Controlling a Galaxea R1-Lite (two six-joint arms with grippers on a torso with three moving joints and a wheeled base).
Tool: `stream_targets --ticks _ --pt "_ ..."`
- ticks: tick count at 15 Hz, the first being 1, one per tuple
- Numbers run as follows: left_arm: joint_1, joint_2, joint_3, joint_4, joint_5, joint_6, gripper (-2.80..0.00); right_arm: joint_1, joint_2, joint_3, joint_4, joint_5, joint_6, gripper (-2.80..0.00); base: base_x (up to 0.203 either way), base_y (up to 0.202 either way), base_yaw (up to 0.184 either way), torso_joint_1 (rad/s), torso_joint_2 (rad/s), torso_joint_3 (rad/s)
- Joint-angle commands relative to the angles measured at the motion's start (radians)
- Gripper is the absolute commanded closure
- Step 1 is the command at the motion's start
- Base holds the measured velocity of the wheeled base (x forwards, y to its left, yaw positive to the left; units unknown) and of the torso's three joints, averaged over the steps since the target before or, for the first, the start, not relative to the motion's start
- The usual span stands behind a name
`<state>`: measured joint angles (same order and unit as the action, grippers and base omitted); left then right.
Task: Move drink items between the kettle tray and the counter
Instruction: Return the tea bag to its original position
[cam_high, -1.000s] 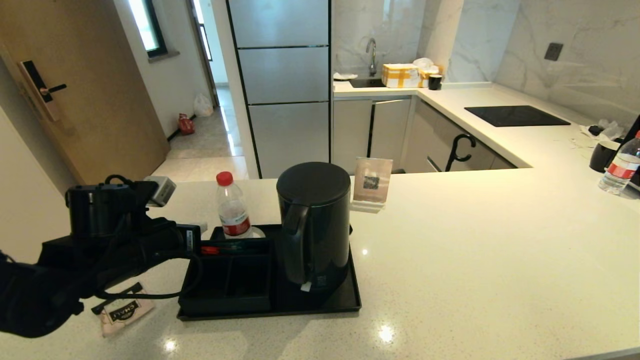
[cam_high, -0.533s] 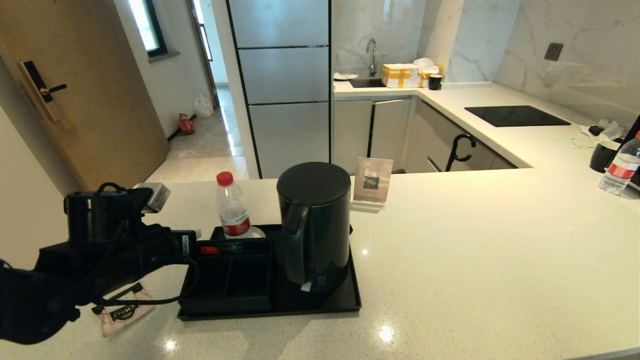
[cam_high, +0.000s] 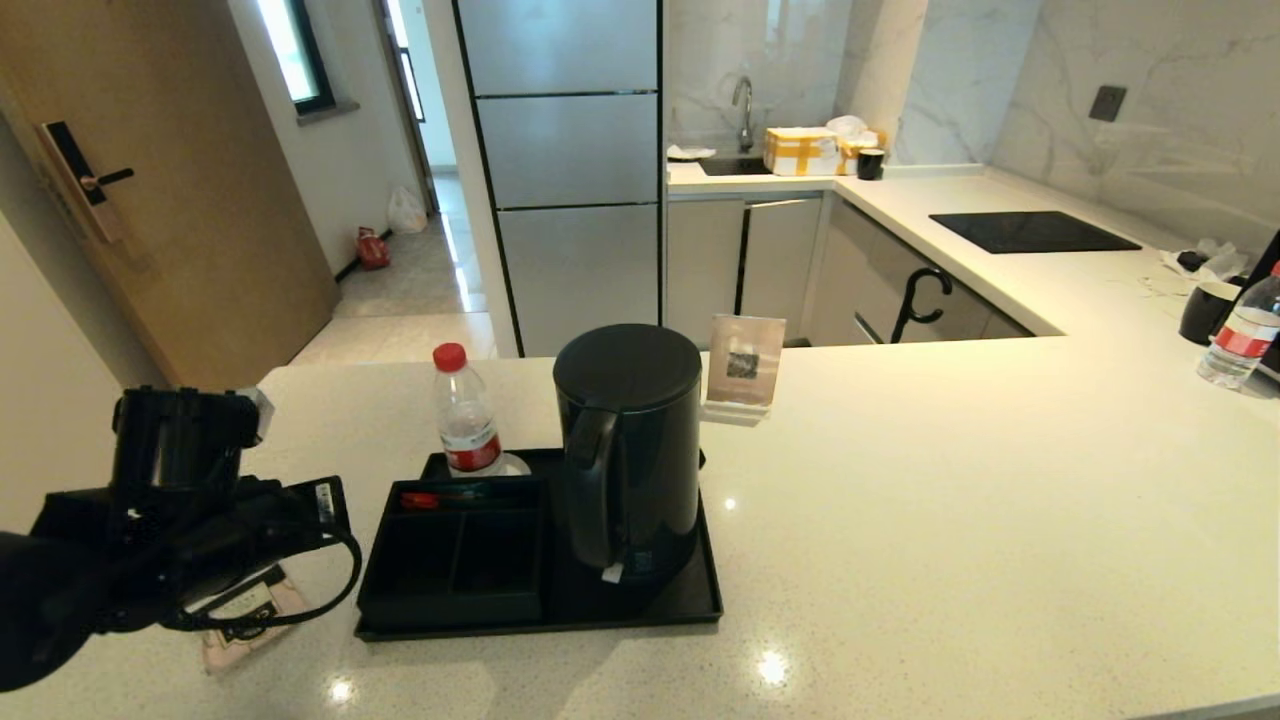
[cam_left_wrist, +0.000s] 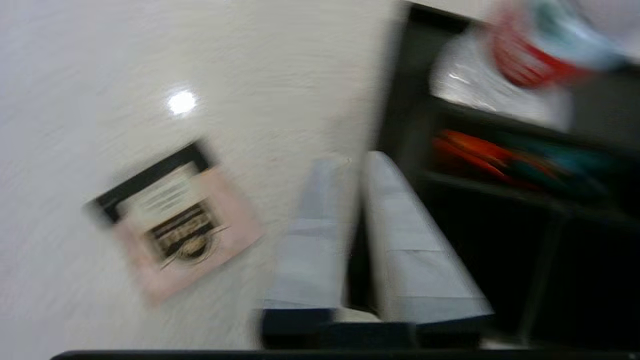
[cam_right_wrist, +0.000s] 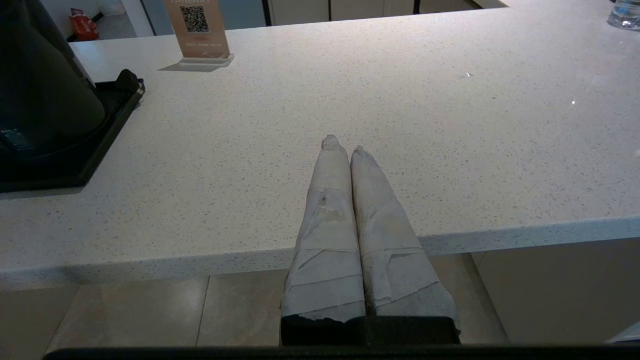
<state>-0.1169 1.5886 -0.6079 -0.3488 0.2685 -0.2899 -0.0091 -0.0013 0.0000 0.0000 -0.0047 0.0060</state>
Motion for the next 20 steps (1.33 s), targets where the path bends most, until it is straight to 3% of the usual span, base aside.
stream_targets --ticks 1,3,5,8,10,14,17,20 --pt "-0.001 0.004 -0.066 0.125 0.119 -0.096 -2.8 0.0 0.001 0.0 0.0 0.0 0.0 0.0 0.0 0.0 0.0 0.0 0.0 0.0" --pt "-0.007 0.002 -0.098 0.234 0.141 -0.146 -2.8 0.0 0.001 0.0 0.0 0.0 0.0 0.0 0.0 0.0 0.0 0.0 0.0 0.0" --pt "-0.007 0.03 -0.13 0.328 0.152 -0.234 -2.8 0.0 0.001 0.0 0.0 0.0 0.0 0.0 0.0 0.0 0.0 0.0 0.0 0.0" --pt "0.004 0.059 -0.135 0.41 0.163 -0.288 -2.8 0.0 0.001 0.0 0.0 0.0 0.0 0.0 0.0 0.0 0.0 0.0 0.0 0.0" --pt "0.021 0.08 -0.133 0.432 0.164 -0.308 -2.8 0.0 0.001 0.0 0.0 0.0 0.0 0.0 0.0 0.0 0.0 0.0 0.0 0.0" --pt "0.16 0.135 -0.105 0.459 0.15 -0.323 -2.8 0.0 0.001 0.0 0.0 0.0 0.0 0.0 0.0 0.0 0.0 0.0 0.0 0.0" --pt "0.274 0.125 -0.101 0.461 0.064 -0.318 -2.8 0.0 0.001 0.0 0.0 0.0 0.0 0.0 0.0 0.0 0.0 0.0 0.0 0.0" --pt "0.29 0.127 -0.101 0.46 0.039 -0.32 -2.8 0.0 0.001 0.0 0.0 0.0 0.0 0.0 0.0 0.0 0.0 0.0 0.0 0.0"
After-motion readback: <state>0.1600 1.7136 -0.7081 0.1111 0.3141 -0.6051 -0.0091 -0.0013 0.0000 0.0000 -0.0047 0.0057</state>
